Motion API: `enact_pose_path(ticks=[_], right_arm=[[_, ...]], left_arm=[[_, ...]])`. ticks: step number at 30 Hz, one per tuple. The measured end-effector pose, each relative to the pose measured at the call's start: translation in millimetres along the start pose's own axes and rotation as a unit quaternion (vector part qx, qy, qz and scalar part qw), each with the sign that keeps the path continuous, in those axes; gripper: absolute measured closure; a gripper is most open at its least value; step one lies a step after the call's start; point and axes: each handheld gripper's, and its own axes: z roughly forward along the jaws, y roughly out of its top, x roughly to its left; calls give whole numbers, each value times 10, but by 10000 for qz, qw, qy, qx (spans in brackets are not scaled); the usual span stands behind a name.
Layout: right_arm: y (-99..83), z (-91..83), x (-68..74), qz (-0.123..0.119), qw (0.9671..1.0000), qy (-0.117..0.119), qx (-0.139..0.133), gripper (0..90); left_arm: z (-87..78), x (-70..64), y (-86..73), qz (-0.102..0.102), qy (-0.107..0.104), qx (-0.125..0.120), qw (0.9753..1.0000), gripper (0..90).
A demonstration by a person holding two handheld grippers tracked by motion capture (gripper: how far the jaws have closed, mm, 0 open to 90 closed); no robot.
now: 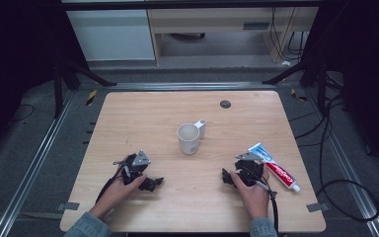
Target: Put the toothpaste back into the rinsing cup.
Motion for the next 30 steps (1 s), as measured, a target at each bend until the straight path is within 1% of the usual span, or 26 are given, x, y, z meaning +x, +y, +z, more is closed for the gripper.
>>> enact_pose_path(ticks=[2,4,6,7,9,12,13,15,17,20,22,24,27,30], right_arm=[[-1,-2,-14,-54,10000,33,-9,9],[-2,-7,-22,-51,10000,74,-8,15],[1,-20,-54,-129,9999,98,-15,71],[5,-36,-66,-121,9998,125,4,96],[23,-106,-88,-165,9996,205,57,93],[52,-229,-103,-372,9991,111,168,102],[65,-275,-111,-447,9987,75,248,111],[95,-377,-132,-722,9963,-74,466,113],[126,-453,-169,-808,9949,-87,605,120],[195,-582,-250,-927,9922,-211,806,136],[242,-653,-313,-979,9908,-242,905,153],[285,-705,-376,-1070,9883,-293,1051,176],[360,-755,-471,-1220,9831,-385,1310,190],[419,-775,-535,-1310,9800,-401,1441,217]], left_arm=[[0,0,0,-1,-1,-1,10000,0],[1,1,1,1,-4,-1,10000,0],[1,2,1,3,-5,-2,10000,0],[1,2,1,2,-5,-1,10000,0],[1,2,0,2,-5,-3,10000,0],[-1,2,-1,6,-7,0,10000,0],[-3,2,-3,9,-6,2,10000,0],[-5,1,-4,4,-4,3,10000,0],[-6,1,-5,6,-3,4,10000,0],[-5,1,-5,5,-3,4,10000,0],[-6,2,-5,5,-3,4,10000,0],[-6,2,-4,7,-3,5,10000,0],[-6,2,-4,7,-3,7,10000,0],[-6,2,-4,7,-3,6,10000,0]])
